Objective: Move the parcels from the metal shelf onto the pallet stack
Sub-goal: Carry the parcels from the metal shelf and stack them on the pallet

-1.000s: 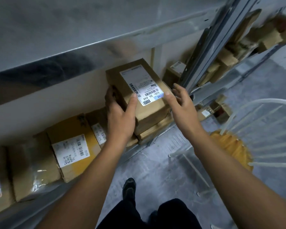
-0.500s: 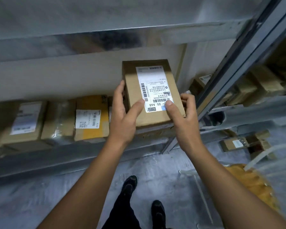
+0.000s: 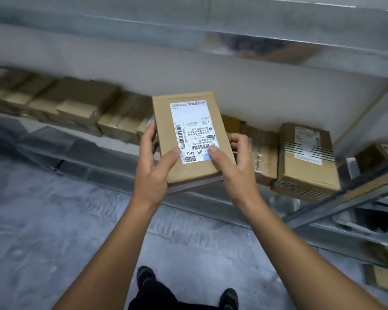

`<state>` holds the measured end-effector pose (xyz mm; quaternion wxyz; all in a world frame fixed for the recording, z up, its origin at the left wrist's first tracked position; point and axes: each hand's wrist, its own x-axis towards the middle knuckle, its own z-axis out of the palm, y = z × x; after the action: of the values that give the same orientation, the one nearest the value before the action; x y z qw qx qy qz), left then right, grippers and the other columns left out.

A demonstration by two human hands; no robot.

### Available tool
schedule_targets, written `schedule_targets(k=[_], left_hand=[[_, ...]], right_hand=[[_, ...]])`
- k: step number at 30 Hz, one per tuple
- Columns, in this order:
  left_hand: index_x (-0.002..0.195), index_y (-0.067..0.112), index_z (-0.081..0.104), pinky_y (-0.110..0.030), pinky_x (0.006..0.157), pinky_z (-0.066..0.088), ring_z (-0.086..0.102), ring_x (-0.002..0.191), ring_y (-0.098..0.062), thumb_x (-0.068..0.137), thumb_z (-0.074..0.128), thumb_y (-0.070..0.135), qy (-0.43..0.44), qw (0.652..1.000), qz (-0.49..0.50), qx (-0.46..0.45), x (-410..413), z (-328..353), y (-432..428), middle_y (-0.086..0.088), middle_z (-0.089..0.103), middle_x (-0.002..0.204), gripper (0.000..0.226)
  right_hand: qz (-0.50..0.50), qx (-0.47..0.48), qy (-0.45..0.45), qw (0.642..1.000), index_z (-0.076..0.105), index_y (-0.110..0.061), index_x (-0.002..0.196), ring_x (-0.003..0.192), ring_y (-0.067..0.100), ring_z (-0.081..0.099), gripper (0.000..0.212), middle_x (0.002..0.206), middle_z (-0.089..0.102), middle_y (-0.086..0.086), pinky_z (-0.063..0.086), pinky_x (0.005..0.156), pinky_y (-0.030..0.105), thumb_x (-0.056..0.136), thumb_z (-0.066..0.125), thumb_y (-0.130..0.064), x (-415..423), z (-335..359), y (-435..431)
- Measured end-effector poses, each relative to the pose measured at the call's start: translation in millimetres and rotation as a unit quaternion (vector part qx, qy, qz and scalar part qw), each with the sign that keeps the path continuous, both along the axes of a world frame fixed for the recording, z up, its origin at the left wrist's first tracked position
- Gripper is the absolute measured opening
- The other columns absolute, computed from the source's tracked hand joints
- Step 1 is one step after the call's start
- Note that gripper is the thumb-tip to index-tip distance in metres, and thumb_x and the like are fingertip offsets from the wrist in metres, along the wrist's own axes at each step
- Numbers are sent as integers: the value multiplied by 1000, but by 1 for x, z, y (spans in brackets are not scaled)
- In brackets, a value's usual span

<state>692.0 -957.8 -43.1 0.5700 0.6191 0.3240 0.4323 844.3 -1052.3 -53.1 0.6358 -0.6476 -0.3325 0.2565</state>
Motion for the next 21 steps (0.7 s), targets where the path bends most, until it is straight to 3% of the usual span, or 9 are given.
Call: schedule_targets(k=[4, 9, 14, 19, 21], left_hand=[[158, 29, 37, -56, 114, 44, 52, 140, -20, 86, 68, 40, -16, 999, 43, 4, -69, 1, 62, 2, 56, 150, 79], [156, 35, 35, -45, 113, 47, 50, 140, -12, 87, 65, 37, -27, 995, 96, 29, -171, 3, 141, 13, 55, 148, 75], [156, 39, 37, -44, 113, 45, 50, 140, -10, 89, 65, 37, -24, 986, 160, 35, -275, 8, 204, 15, 56, 148, 73], [155, 42, 36, -43, 111, 47, 51, 139, -9, 89, 66, 40, -29, 975, 221, 22, -356, 8, 254, 19, 56, 146, 72], [156, 40, 35, -43, 111, 47, 51, 139, -7, 89, 67, 40, -33, 968, 248, 12, -382, 3, 274, 21, 56, 146, 74]], right_hand=[[46, 6, -2, 999, 54, -34, 111, 103, 10, 65, 44, 110, 66, -12, 56, 88, 34, 79, 70, -60, -64, 5, 72], [113, 11, -15, 993, 54, -30, 118, 108, 6, 63, 53, 121, 64, -5, 52, 89, 24, 77, 68, -62, -157, 13, 172], [179, 16, -25, 983, 57, -33, 135, 125, 7, 61, 61, 140, 59, 1, 50, 107, 34, 82, 69, -59, -254, 18, 256], [245, 12, -35, 969, 58, -33, 138, 121, -5, 58, 68, 138, 58, -1, 45, 97, 12, 79, 66, -65, -329, 19, 330], [269, 8, -42, 962, 58, -32, 138, 123, -1, 59, 69, 137, 58, -1, 46, 100, 17, 78, 66, -66, -354, 16, 361]])
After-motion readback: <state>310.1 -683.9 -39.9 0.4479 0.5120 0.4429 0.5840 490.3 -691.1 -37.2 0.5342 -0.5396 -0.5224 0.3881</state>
